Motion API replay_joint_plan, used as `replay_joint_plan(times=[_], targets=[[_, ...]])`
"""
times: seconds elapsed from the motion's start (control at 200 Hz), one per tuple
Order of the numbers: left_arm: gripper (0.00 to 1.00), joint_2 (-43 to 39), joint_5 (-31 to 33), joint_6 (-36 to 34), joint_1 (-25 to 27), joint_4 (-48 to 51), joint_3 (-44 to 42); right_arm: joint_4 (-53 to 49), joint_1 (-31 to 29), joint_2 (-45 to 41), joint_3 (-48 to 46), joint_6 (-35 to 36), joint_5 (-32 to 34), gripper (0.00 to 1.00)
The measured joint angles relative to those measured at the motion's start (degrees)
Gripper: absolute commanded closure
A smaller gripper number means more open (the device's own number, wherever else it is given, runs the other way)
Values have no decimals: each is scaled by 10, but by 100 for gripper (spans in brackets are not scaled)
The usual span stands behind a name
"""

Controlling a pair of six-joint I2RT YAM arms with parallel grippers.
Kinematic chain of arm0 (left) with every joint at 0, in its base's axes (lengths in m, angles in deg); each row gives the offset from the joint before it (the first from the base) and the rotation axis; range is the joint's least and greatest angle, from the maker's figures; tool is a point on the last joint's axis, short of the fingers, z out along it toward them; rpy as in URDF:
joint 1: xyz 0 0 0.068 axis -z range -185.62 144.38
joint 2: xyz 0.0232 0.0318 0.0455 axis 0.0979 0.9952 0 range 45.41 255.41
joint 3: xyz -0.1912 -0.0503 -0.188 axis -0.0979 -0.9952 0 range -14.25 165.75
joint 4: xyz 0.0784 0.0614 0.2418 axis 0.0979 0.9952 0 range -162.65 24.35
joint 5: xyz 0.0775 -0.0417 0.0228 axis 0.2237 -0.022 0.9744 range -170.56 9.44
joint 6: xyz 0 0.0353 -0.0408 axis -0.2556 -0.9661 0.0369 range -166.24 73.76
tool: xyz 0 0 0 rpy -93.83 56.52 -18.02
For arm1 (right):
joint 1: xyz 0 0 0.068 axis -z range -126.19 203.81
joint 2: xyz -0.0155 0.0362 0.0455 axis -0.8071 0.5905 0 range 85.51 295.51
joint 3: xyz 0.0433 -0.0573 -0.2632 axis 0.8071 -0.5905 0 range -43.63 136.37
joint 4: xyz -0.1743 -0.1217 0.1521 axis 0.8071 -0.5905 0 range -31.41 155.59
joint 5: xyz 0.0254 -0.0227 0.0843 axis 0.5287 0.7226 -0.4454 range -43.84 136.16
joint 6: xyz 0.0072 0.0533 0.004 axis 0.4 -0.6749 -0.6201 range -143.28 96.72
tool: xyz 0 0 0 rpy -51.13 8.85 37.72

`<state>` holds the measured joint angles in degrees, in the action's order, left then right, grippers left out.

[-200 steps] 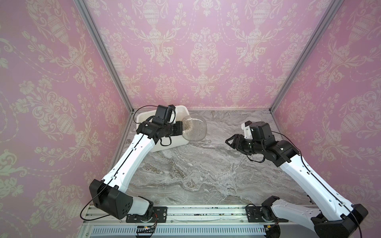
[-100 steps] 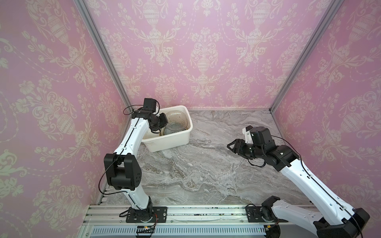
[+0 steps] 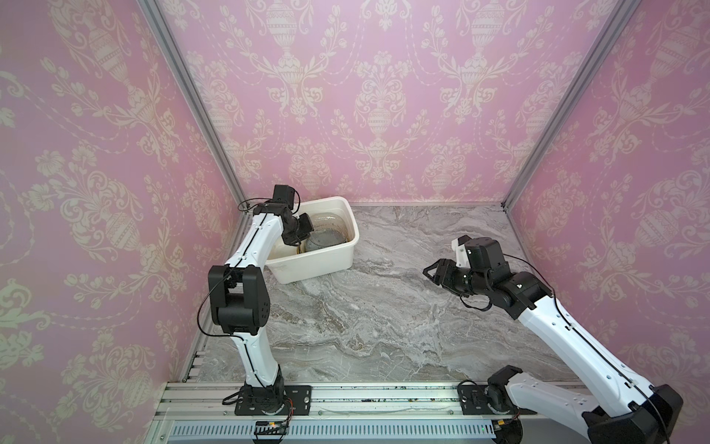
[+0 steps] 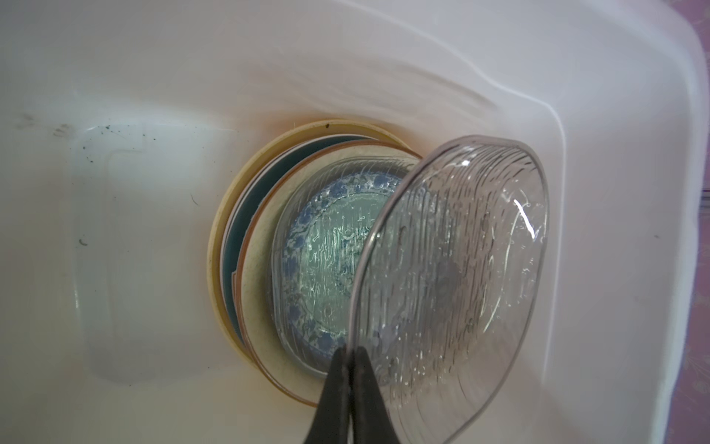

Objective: Place the plates into the plastic bin on the countertop
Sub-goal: 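Lower the glass plate upright against the stacked plates with the left gripper, then open the left gripper and raise it out of the bin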

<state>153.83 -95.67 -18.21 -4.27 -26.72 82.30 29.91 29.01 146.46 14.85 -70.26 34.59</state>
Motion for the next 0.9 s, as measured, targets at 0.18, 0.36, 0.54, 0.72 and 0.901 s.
replay_joint_plan(times=[0.18,0.36,0.54,0.72,0.901], targets=[[100,6,0,2,-1,-11,-3,8,9,9,-2,-2,-7,44],[100,17,0,2,-5,-16,-3,12,15,20,-2,-2,-13,44],[93,28,0,2,-8,-16,-3,13,16,26,-2,-2,-16,44],[83,28,0,4,-8,-20,-4,14,19,26,-2,-4,-21,44],[69,29,1,4,-8,-21,-4,14,22,26,-2,-8,-21,44]])
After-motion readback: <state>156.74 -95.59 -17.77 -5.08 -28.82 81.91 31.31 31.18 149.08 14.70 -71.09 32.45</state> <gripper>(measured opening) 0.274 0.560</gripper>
